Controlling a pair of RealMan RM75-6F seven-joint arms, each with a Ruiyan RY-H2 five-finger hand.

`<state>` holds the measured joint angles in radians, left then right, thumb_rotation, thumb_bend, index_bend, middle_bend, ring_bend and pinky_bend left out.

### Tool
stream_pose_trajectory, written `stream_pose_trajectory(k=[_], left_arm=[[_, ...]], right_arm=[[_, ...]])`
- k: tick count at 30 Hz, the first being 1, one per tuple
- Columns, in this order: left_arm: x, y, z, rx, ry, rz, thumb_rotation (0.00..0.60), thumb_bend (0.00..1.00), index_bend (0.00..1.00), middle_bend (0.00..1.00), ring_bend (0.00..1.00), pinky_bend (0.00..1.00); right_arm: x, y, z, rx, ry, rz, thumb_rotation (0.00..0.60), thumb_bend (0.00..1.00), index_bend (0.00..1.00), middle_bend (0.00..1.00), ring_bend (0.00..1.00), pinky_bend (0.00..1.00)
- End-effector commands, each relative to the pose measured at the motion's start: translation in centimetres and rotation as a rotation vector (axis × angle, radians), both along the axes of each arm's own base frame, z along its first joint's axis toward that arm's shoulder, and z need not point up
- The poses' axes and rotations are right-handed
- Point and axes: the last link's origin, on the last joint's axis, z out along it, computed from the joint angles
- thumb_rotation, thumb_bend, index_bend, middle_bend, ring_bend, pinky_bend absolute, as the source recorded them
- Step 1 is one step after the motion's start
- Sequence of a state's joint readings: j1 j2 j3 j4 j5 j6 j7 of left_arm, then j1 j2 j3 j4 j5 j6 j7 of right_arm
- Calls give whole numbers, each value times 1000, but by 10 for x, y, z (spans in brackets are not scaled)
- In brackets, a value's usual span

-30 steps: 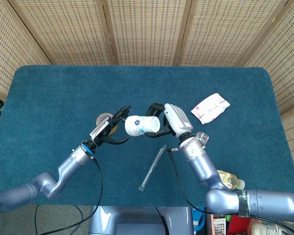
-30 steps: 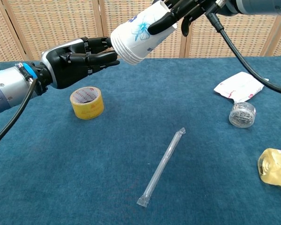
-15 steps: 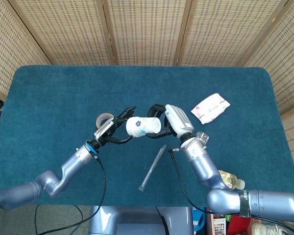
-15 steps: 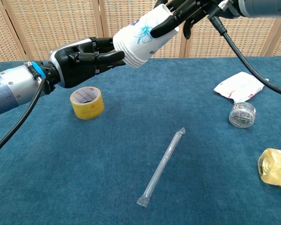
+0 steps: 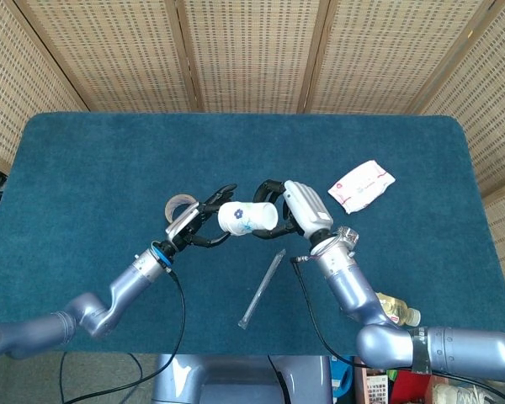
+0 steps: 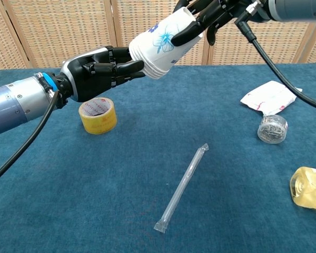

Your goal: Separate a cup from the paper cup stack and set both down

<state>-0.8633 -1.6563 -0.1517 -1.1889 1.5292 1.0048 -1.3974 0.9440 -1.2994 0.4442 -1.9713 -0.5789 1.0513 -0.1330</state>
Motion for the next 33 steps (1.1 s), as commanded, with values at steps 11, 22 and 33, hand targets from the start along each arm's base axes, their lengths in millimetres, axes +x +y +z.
stream_pose_trajectory(k=[11,22,33], left_arm=[[1,-1,1,12,-6,-8,600,406,727,35,0,0],[-9,-2,10,39,1,10,600,406,757,35,0,0],[-38,-7,25,79,62,31,600,407,758,35,0,0]], right_arm=[[-2,1,4,-9,3,-4,600,200,723,604,479,678],[-8,2,10,-23,4,-13,600,199,723,604,479,678],[-22,-3,23,-68,20,-44,600,200,723,604,479,678]])
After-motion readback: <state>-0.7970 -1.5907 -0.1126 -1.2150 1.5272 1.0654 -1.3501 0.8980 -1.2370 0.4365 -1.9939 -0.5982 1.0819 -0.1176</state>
